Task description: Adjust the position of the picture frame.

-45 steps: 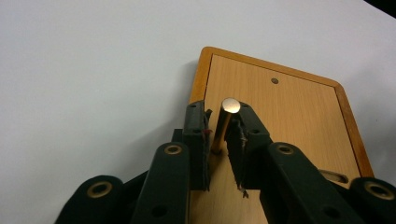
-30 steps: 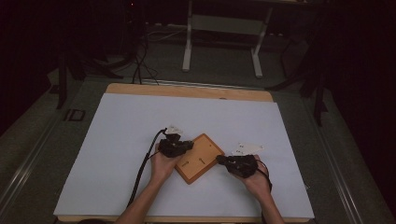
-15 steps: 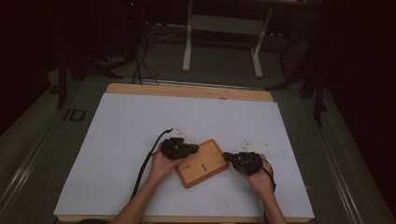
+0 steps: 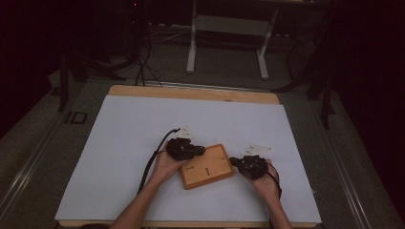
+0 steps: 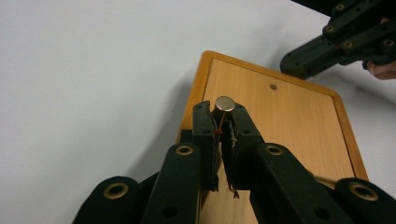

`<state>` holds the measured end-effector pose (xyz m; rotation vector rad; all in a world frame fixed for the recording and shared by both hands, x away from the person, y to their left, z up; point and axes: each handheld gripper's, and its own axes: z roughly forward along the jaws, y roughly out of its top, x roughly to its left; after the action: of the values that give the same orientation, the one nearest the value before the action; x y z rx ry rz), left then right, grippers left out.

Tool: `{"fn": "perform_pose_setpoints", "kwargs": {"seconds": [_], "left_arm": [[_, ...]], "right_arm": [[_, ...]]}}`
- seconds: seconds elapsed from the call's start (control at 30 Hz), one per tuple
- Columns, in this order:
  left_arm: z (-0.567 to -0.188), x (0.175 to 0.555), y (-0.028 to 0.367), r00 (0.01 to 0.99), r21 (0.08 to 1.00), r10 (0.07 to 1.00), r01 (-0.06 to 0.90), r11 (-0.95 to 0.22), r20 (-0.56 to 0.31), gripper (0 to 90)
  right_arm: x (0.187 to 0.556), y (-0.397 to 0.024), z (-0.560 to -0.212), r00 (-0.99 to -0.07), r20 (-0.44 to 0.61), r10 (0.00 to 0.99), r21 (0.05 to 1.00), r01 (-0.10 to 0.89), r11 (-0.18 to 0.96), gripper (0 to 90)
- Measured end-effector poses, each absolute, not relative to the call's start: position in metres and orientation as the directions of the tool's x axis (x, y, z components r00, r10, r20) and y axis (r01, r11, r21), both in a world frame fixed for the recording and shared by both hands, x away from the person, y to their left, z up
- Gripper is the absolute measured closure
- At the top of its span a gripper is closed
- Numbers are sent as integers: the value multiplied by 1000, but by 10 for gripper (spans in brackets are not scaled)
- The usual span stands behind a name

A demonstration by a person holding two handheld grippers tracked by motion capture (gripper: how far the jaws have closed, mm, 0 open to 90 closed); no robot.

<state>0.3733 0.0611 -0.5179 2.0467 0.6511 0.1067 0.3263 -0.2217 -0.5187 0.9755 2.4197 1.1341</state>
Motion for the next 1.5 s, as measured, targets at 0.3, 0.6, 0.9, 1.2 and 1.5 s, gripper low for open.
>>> {"fn": "perform_pose_setpoints", "kwargs": {"seconds": [0.3,0.6,0.9,1.2,1.5], "left_arm": [[-521,377,60,847,813,498,418,-405,-188,843],[-526,377,53,846,795,495,433,-425,-196,842],[-528,377,50,850,793,484,437,-425,-210,836],[-525,375,59,827,807,501,467,-361,-254,681],[-521,365,74,808,815,533,473,-335,-250,620]], "right_arm": [[323,-215,-522,-746,22,666,750,453,482,897],[322,-215,-524,-748,29,663,741,461,488,897],[322,-214,-525,-750,30,661,739,462,490,896],[323,-215,-524,-747,29,664,746,458,483,854],[324,-217,-523,-741,34,671,754,460,469,837]]}}
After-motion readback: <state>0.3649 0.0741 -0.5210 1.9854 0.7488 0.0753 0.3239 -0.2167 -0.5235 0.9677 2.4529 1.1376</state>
